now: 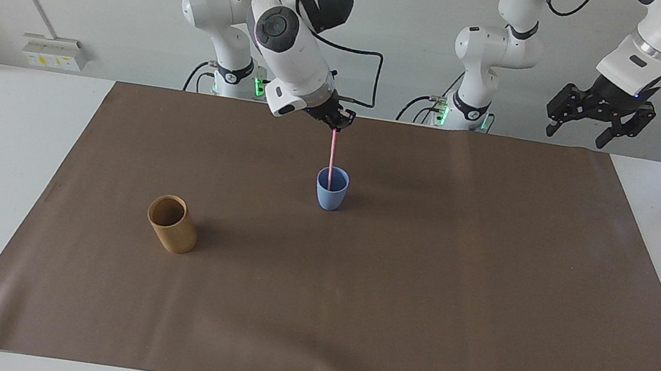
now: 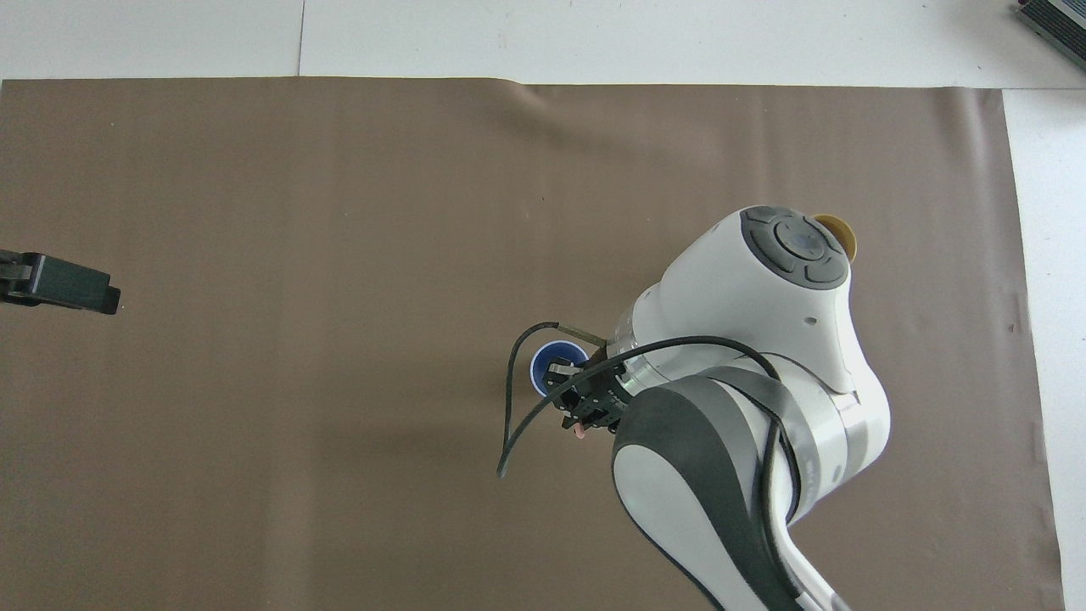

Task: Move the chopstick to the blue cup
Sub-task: 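Carry the chopstick over the blue cup and lower it in, then open the right gripper and withdraw it from the cup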

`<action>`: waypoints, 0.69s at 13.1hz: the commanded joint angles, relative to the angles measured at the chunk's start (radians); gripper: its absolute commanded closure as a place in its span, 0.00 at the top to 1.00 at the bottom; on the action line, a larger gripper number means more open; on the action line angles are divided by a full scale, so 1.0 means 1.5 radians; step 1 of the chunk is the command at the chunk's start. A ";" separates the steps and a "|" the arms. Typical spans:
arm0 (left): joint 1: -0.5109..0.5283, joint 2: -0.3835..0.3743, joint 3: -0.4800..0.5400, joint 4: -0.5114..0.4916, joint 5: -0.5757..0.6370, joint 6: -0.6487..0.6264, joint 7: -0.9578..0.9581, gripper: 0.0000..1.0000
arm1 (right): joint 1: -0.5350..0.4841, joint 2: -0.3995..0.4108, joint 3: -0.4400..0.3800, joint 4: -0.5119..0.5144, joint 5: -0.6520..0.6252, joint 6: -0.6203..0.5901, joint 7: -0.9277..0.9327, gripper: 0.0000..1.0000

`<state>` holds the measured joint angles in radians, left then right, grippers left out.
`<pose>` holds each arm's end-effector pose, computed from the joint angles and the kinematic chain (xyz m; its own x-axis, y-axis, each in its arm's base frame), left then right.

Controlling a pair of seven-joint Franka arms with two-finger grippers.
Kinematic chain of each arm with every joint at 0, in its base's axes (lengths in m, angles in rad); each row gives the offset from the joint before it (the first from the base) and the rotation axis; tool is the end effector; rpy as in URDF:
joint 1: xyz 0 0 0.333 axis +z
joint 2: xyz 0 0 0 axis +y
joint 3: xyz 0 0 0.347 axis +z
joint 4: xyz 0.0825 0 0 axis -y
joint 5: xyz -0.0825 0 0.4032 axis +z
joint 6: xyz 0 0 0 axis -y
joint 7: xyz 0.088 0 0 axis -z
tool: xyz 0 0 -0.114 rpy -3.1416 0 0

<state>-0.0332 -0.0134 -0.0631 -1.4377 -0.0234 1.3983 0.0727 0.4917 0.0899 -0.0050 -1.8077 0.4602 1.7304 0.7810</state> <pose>0.5468 -0.0561 0.7053 0.9848 -0.1721 -0.0243 -0.1715 -0.9849 0.0241 0.5034 0.3160 0.5025 0.8455 -0.3231 -0.4251 -0.4253 -0.8889 -0.1703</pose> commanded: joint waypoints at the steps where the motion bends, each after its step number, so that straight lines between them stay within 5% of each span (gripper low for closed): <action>1: 0.010 -0.016 -0.007 -0.016 0.009 -0.006 0.003 1.00 | -0.007 0.001 0.003 0.001 0.029 0.009 -0.012 0.86; 2: 0.010 -0.016 -0.007 -0.016 0.009 -0.006 0.003 1.00 | -0.007 0.001 0.003 0.004 0.029 0.007 -0.012 1.00; 5: 0.010 -0.016 -0.007 -0.016 0.009 -0.006 0.003 1.00 | -0.025 -0.017 -0.004 0.054 0.001 -0.037 -0.029 1.00; 9: 0.010 -0.016 -0.007 -0.016 0.009 -0.006 0.003 1.00 | -0.063 -0.078 -0.007 0.068 -0.178 -0.037 -0.130 1.00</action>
<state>-0.0332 -0.0135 -0.0631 -1.4377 -0.0234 1.3983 0.0727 0.4260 0.0143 -0.0195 -1.7038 0.2963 1.6816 0.6665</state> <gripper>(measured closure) 0.000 0.000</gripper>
